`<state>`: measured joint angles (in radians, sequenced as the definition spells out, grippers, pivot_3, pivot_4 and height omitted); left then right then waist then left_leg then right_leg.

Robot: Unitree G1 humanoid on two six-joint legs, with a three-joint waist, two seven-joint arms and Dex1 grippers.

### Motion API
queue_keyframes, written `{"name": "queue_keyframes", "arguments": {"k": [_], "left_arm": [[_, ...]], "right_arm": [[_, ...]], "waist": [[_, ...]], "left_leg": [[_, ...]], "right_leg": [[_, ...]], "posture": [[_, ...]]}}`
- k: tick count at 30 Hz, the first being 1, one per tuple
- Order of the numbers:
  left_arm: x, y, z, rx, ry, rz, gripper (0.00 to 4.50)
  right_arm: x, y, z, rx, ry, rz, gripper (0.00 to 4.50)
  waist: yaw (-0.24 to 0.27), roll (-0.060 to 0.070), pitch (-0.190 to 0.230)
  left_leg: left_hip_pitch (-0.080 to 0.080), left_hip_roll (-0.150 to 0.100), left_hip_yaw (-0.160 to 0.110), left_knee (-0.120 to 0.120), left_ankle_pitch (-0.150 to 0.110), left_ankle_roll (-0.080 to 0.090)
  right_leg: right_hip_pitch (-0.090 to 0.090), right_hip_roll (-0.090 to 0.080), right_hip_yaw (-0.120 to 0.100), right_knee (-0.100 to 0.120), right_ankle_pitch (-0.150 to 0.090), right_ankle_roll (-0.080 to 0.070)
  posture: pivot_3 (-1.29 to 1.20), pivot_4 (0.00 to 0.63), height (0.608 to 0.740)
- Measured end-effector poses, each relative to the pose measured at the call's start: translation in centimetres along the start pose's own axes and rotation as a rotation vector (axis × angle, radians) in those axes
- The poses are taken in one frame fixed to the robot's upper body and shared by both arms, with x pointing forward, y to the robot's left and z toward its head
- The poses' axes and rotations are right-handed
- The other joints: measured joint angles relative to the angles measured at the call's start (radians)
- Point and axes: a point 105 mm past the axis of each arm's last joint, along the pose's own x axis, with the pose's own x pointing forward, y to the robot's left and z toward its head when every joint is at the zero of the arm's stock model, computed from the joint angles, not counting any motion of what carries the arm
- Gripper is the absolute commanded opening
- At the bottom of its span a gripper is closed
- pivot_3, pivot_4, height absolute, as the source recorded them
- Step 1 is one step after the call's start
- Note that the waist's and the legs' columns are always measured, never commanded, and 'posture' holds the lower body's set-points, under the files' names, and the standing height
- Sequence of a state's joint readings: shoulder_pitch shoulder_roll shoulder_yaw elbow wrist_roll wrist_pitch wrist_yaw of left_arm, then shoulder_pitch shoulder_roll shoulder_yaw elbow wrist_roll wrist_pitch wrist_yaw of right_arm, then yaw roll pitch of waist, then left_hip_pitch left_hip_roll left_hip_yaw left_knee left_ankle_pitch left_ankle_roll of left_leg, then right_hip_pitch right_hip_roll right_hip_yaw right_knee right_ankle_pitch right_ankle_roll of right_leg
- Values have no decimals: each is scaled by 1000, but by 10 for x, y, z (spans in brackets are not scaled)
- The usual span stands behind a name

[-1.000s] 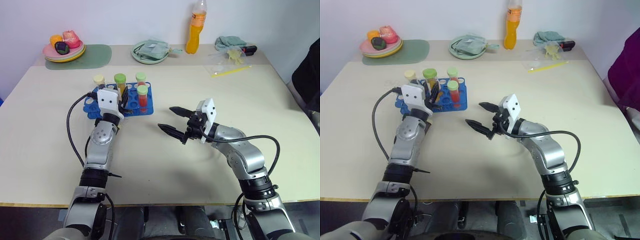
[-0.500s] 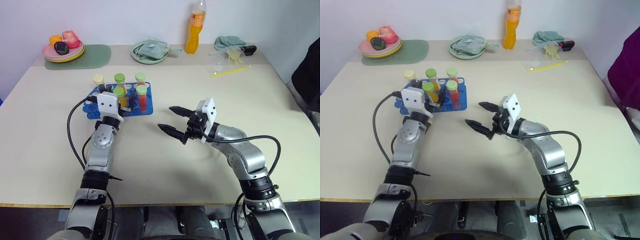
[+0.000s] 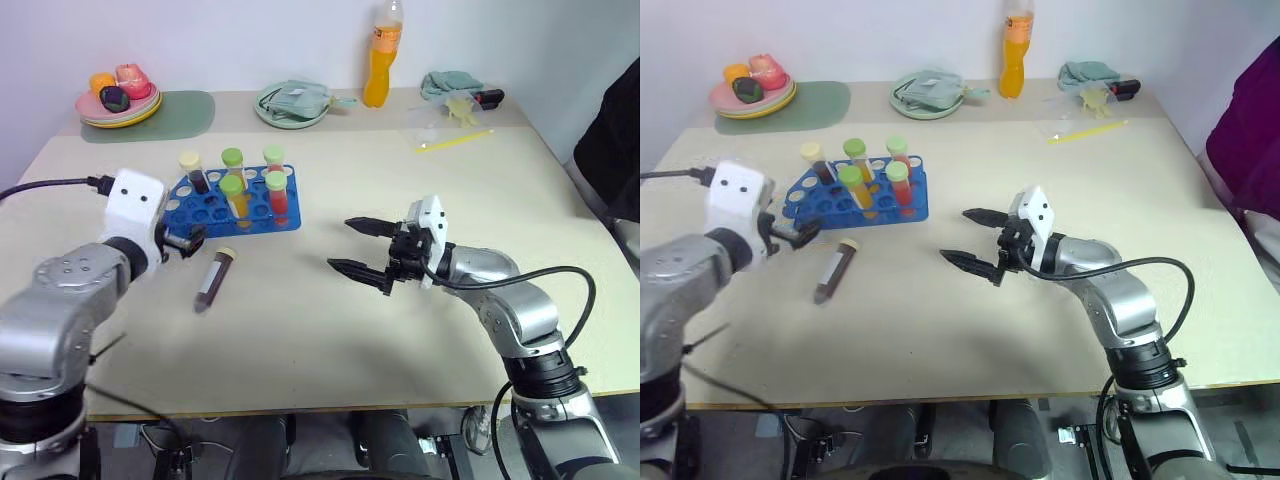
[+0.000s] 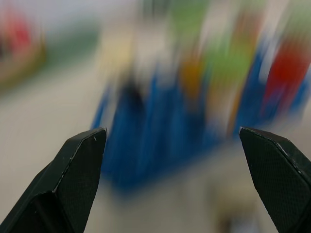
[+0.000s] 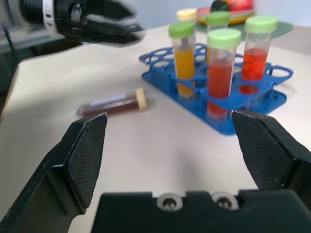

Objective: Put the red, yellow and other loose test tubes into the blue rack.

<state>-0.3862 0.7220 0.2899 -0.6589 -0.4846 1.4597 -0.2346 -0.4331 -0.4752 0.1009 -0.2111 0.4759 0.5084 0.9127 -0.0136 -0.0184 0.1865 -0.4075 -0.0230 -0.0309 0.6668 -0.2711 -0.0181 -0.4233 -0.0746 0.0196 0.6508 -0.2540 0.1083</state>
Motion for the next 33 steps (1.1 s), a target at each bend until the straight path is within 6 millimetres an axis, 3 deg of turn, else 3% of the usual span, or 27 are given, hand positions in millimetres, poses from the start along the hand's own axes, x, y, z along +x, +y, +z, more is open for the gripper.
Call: {"name": "queue_keyframes", "arguments": {"k": [3,6,11,16,22,25,28,31,33], "left_arm": [[6,-10,-18,-26,191,-115,4463],[16,-10,-35,-69,346,-171,4463],[38,-22,-20,-111,467,-246,4463],[51,-30,-20,-149,597,-258,4463],[53,-35,-28,-154,728,-245,4463],[54,-29,-28,-164,752,-198,3698],[55,-26,-29,-167,766,-163,2113],[56,-27,-29,-161,770,-143,862],[56,-25,-29,-160,771,-126,743]], "right_arm": [[7,6,11,-35,-14,76,4500],[9,7,8,-27,-8,102,4500],[18,20,-1,-6,0,158,4500],[14,24,-9,13,9,148,4500],[12,27,-10,8,8,133,4500],[12,27,-11,13,9,125,4500],[12,27,-11,11,8,120,4500],[12,28,-10,9,7,121,4500],[12,28,-10,9,7,122,4500]], "waist": [[-2,0,0],[-1,-1,0],[5,-2,0],[2,-2,0],[-1,-2,0],[0,-2,0],[1,-2,0],[2,-2,0],[1,-2,0]], "left_leg": [[1,1,0,0,0,0],[0,1,-1,0,0,0],[0,-2,-1,0,0,-1],[-1,-2,-1,-1,0,-2],[-1,-2,-1,-1,1,-2],[-1,-2,0,-1,1,-2],[-1,-2,0,-1,3,-6],[-1,-2,0,-1,4,-7],[-1,-2,0,-1,4,-7]], "right_leg": [[0,1,0,0,0,0],[-1,1,1,0,0,0],[-1,-4,0,0,0,0],[-3,-4,1,1,0,0],[-4,-4,2,1,0,0],[-4,-4,2,1,0,0],[-4,-4,2,1,0,0],[-3,-4,1,1,0,0],[-3,-4,1,1,0,0]], "posture": [[0,150,729],[0,150,729],[0,150,729],[0,150,729],[0,150,729],[0,150,729],[0,150,729],[0,150,729],[0,150,729]]}}
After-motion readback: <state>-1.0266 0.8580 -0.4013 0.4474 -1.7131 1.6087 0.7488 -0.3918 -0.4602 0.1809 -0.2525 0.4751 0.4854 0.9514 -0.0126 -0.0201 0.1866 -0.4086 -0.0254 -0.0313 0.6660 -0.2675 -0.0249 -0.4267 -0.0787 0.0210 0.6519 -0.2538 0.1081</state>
